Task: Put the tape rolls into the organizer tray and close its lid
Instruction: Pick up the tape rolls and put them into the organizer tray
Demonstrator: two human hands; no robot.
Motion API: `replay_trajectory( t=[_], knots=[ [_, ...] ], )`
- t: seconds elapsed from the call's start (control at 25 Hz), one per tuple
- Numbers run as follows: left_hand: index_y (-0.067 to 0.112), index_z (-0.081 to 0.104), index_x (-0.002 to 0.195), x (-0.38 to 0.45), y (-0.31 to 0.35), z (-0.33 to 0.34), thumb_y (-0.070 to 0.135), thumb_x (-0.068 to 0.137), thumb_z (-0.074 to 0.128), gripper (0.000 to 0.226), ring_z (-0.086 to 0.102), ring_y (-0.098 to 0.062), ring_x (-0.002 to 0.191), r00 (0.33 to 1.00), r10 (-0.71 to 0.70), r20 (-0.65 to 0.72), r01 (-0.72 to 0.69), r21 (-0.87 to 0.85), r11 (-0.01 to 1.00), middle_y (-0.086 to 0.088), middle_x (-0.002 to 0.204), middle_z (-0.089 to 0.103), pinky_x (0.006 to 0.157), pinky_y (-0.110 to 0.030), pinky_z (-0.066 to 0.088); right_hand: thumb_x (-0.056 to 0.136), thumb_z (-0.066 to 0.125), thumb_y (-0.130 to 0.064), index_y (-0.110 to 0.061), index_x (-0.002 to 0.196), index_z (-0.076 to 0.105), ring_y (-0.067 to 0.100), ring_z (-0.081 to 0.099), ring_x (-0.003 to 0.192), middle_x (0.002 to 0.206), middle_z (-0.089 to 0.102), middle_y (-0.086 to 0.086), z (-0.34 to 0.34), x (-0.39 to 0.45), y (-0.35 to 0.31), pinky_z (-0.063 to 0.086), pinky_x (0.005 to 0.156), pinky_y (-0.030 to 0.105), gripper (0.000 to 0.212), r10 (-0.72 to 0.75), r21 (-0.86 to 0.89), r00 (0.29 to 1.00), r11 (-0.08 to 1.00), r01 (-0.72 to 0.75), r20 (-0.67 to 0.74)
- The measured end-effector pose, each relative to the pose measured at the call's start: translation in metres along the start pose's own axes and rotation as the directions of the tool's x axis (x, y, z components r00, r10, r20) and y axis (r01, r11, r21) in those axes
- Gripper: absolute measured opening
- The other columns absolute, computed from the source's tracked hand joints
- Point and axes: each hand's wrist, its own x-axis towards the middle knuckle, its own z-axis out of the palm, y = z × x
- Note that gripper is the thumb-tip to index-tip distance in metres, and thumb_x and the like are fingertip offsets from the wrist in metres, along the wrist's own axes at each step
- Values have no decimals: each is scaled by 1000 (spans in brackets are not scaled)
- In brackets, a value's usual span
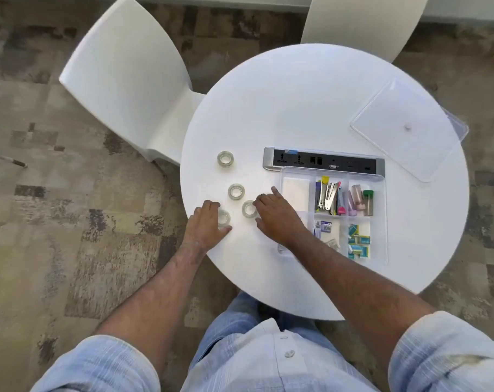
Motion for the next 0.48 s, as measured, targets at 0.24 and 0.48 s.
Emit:
replay_trajectory(
  t=[0.24,0.48],
  knots=[
    [20,53,141,-8,-5,16,29,88,77,59,57,-32,115,1000,24,5,-24,20,1000,-7,141,50,94,-44,55,87,58,-13,-14,137,52,29,54,125,138,54,7,9,25,-22,9,125,50,50,17,-59,987,998,-8,158],
    [16,58,136,-11,-9,23,22,87,78,53,59,-32,109,999,40,-19,-41,-36,999,-8,133,55,89,-46,56,84,56,0,-11,130,50,33,60,109,121,57,10,18,30,-31,20,123,49,48,28,-70,991,997,-19,132]
  ],
)
